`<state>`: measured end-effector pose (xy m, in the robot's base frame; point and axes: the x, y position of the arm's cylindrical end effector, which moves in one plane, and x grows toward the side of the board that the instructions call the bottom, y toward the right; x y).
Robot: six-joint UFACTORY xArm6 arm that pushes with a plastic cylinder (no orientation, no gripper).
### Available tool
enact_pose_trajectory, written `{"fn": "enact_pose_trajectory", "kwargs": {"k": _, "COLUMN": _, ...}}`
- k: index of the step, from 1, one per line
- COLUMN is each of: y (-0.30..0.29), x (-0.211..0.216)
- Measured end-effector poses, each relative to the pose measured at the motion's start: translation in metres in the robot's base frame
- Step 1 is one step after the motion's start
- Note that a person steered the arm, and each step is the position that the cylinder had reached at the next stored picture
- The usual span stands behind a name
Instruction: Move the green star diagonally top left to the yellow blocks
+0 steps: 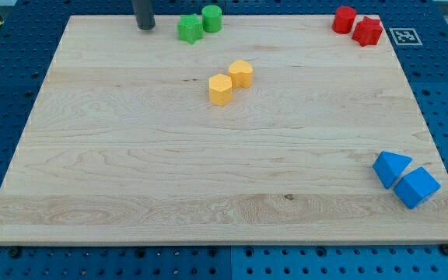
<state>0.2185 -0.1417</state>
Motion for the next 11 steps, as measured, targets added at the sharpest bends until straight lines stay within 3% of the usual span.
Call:
{"fn": "enact_pose_trajectory", "kwargs": {"k": 8, "y": 0.038, "x": 0.0}}
{"fn": "enact_pose_trajectory", "kwargs": {"k": 9, "y": -0.019, "x": 0.024}}
{"fn": "enact_pose_trajectory", "kwargs": {"k": 10, "y": -0.042, "x": 0.1}}
{"fn": "enact_pose_trajectory", "kwargs": {"k": 11, "y": -0.049, "x": 0.137}}
